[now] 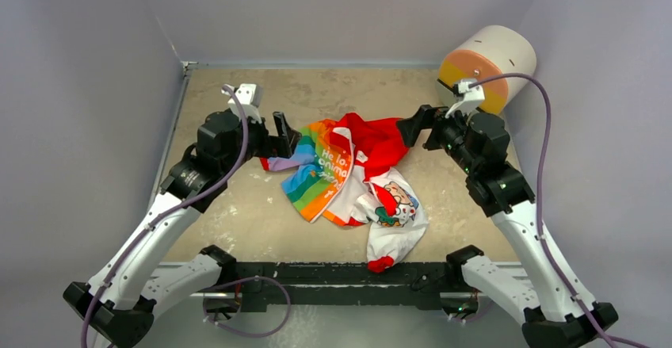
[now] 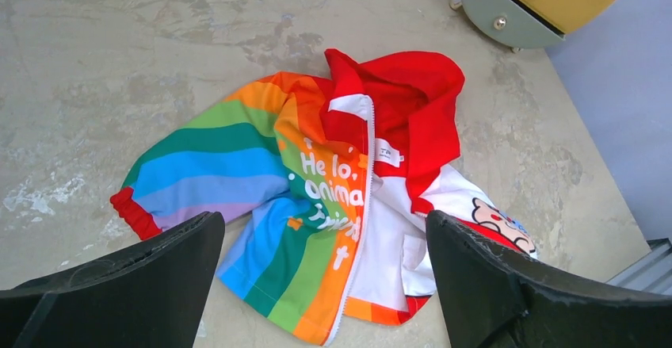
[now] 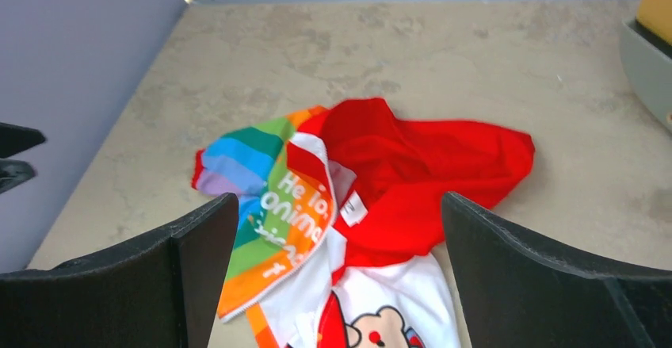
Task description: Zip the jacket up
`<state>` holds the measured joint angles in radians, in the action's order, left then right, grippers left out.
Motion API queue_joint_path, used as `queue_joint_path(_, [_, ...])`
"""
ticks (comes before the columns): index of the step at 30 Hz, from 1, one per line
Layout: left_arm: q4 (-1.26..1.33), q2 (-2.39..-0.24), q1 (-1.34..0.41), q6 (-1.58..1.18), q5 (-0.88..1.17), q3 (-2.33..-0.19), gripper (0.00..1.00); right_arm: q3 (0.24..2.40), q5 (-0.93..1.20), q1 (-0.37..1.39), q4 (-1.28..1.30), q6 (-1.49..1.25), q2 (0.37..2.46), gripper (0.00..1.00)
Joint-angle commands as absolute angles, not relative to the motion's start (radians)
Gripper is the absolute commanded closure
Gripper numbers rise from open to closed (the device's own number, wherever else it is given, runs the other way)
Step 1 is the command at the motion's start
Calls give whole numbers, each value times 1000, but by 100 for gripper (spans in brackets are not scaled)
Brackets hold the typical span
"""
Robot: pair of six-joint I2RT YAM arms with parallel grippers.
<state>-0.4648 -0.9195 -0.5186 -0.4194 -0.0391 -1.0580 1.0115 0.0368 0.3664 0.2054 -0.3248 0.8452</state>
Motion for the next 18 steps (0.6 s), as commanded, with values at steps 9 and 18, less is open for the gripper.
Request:
queue_joint_path(9, [-421, -959, -518, -426, 17, -1018, 2, 1027, 132, 370, 309, -235, 966, 11])
queue_joint_path(18, [-457, -1029, -520, -447, 34, -1019, 4, 974, 88, 500, 269, -320, 1051, 12])
